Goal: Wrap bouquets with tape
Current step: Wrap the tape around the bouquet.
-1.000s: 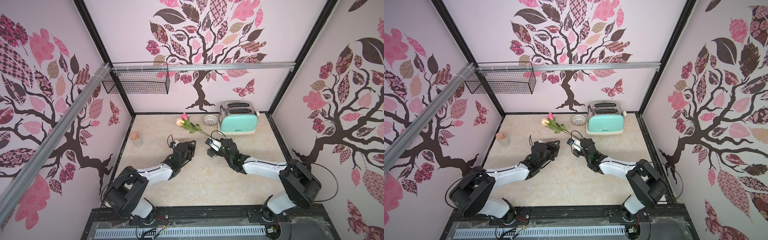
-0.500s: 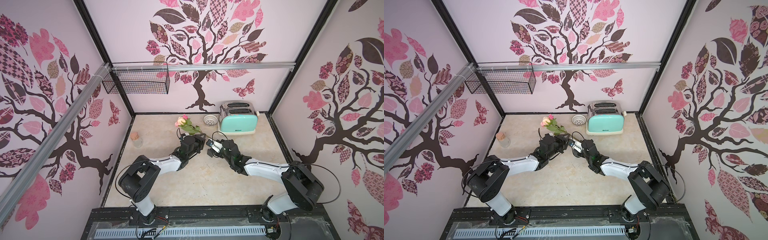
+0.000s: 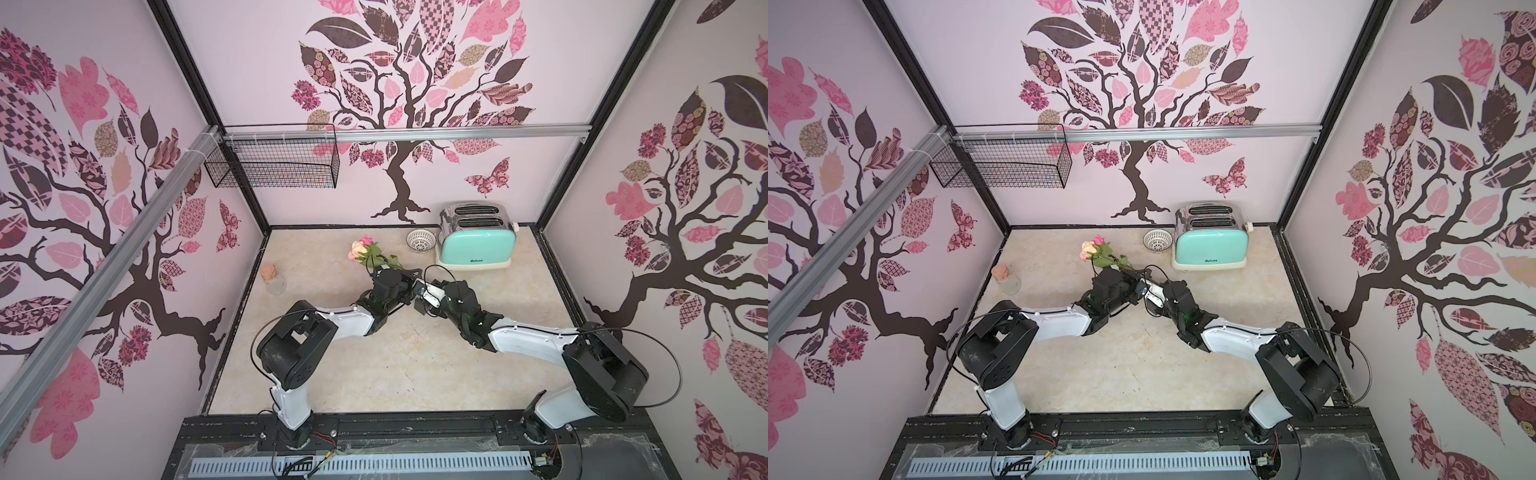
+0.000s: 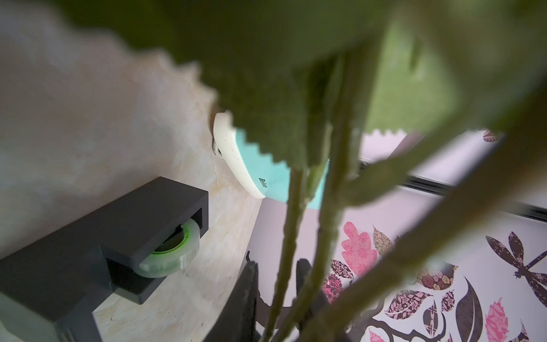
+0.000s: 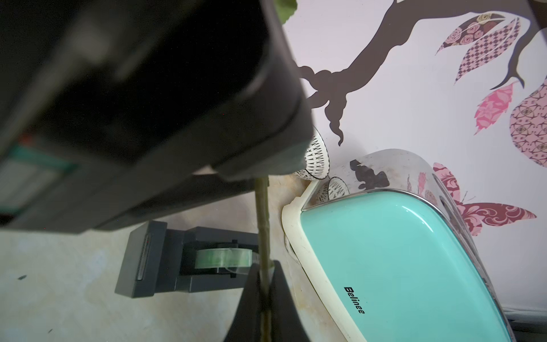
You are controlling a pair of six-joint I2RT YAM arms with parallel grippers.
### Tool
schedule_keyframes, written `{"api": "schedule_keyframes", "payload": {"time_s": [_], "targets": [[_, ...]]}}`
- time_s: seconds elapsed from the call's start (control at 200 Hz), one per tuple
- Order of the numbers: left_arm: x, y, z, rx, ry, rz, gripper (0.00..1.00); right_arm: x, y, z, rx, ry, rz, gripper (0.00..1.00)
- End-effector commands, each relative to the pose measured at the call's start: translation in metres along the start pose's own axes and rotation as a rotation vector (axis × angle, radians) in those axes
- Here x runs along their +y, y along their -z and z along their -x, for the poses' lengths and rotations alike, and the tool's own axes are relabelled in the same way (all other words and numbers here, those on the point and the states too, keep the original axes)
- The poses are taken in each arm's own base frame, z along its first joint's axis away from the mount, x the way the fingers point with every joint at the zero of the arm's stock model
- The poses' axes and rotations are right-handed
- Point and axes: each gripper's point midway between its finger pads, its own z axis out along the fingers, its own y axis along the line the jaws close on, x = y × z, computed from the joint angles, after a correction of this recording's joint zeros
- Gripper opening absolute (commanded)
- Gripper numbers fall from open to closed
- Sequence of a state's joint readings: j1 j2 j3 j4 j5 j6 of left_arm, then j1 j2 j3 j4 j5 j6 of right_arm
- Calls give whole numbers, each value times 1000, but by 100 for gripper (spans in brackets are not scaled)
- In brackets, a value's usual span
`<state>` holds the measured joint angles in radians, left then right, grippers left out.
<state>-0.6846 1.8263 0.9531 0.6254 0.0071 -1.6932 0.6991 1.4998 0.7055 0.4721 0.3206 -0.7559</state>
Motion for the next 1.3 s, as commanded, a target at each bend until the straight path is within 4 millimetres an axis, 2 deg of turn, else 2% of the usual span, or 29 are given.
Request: {"api": "schedule_keyframes", "payload": {"time_s": [0.0,0.13,0.175,0.22,0.32,0.385,0.51,0.59,0.71,0.931,1.101,1.296], "targets": [[-3,-6,-7,19,-6,7,17,-15,11,17,-58,-31,-37,0],[2,-5,-6,10,-4,15,0,-18,12,18,-60,-41,-44,0],[3,-5,-5,6,-4,15,0,-19,13,19,-62,-51,-47,1],[4,-4,-4,3,-6,16,0,-21,14,20,-65,-69,-50,15],[5,-2,-1,0,-23,19,0,-26,18,22,-52,-154,-41,37],[6,0,2,-3,-34,19,0,-26,22,24,-37,-226,-13,48],[8,4,6,0,-57,14,0,-18,35,32,-31,-409,151,66],[8,5,7,2,-71,8,0,-19,44,37,-32,-554,249,67],[6,7,7,17,-101,-7,0,-32,50,34,-15,-807,357,67],[-4,8,3,48,-123,-59,0,-26,53,42,11,-1031,580,65],[-16,9,-1,69,-153,-92,0,-34,49,31,12,-1257,723,59],[-19,10,-3,81,-173,-105,0,-22,44,18,66,-1306,774,59]]}}
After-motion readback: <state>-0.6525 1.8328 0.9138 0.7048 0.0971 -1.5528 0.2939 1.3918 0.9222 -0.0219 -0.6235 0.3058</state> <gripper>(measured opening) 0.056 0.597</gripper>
